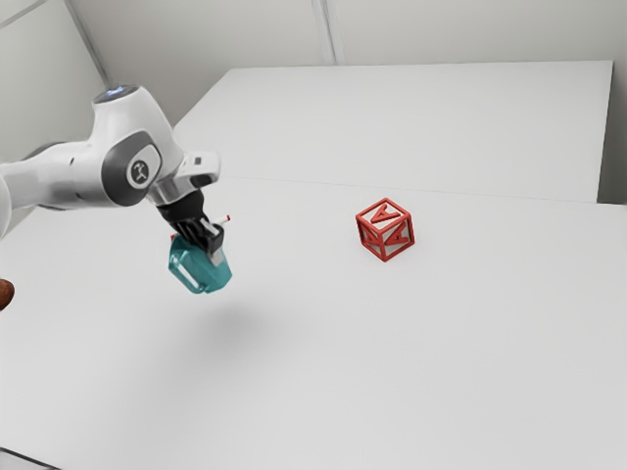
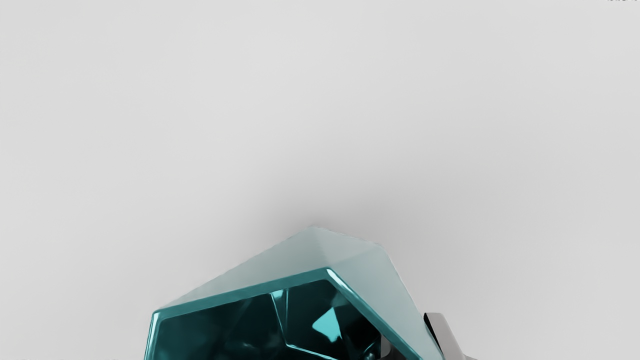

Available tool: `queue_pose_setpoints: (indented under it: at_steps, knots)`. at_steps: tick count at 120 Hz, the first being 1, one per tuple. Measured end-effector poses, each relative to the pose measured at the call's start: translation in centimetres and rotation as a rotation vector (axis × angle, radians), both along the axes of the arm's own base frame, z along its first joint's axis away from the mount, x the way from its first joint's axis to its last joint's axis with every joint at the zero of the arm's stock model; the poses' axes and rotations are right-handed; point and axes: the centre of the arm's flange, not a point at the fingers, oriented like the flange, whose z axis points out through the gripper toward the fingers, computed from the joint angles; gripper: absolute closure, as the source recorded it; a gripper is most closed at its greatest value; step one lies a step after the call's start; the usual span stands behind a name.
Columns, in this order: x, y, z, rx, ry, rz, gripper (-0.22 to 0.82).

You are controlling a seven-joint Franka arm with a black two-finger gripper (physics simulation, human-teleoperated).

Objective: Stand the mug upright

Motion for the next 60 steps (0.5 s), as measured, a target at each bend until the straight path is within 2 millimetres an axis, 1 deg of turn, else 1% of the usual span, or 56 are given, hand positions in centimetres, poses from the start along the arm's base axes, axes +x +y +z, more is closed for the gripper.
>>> queue_pose_setpoints:
  at_steps: [24, 45, 60]
  knots:
    - [-0.8, -0.6, -2.3, 0.017, -0.027, 0.069, 0.78]
    - [-0.9, -1.2, -3.6, 0.028, -0.054, 0.116, 0.78]
    - [-1.2, -1.2, -4.9, 0.030, -0.054, 0.154, 0.78]
